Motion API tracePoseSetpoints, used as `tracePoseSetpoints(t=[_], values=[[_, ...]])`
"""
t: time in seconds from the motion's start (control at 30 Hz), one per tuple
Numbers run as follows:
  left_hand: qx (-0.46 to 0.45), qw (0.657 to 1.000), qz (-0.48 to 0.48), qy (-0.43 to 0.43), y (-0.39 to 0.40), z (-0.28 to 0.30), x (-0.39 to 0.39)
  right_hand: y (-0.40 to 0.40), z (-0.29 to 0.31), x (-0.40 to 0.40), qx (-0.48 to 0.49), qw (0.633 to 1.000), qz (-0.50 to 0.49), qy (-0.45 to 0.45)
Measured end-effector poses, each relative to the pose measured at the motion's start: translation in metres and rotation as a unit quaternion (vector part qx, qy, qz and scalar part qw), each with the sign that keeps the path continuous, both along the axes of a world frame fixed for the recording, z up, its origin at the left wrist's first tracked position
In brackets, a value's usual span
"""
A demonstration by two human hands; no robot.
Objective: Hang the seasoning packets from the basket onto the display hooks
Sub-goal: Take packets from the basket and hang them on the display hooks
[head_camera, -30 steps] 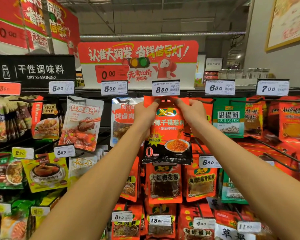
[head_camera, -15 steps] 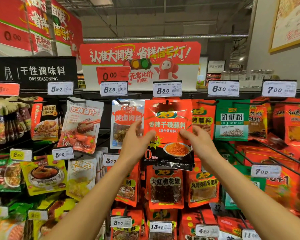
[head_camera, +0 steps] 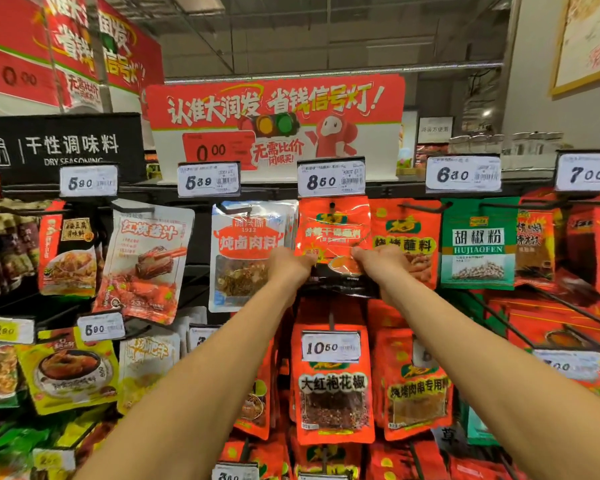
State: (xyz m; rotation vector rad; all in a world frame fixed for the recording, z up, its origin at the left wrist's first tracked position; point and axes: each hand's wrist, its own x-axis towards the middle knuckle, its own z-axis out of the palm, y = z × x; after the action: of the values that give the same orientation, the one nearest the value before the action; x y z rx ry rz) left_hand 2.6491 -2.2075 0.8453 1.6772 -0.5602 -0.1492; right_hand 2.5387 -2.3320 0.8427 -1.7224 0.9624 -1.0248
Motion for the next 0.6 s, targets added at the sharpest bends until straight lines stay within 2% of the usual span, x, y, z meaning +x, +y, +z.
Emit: tracePoseSetpoints(t=[0.2, 0.43, 0.5, 0.6], values=[[0.032, 0.998, 0.052, 0.002, -0.04, 0.01, 0.009, -0.04, 0.005, 0.03, 0.043, 0.999, 0.005, 0.0], [0.065, 0.997, 0.004, -0.042, -0.013, -0.002, 0.007, -0.025, -0.004, 0.006, 0.036, 0.999, 0.017, 0.023], [0.047, 0.996, -0.016, -0.074, 0.004, -0.004, 0.002, -0.011, -0.003, -0.011, 0.06, 0.997, 0.036, -0.018], [0.001, 0.997, -0.049, -0.066, 0.038, -0.001, -0.015, 0.022, 0.001, -0.047, 0.122, 0.983, 0.105, -0.088]])
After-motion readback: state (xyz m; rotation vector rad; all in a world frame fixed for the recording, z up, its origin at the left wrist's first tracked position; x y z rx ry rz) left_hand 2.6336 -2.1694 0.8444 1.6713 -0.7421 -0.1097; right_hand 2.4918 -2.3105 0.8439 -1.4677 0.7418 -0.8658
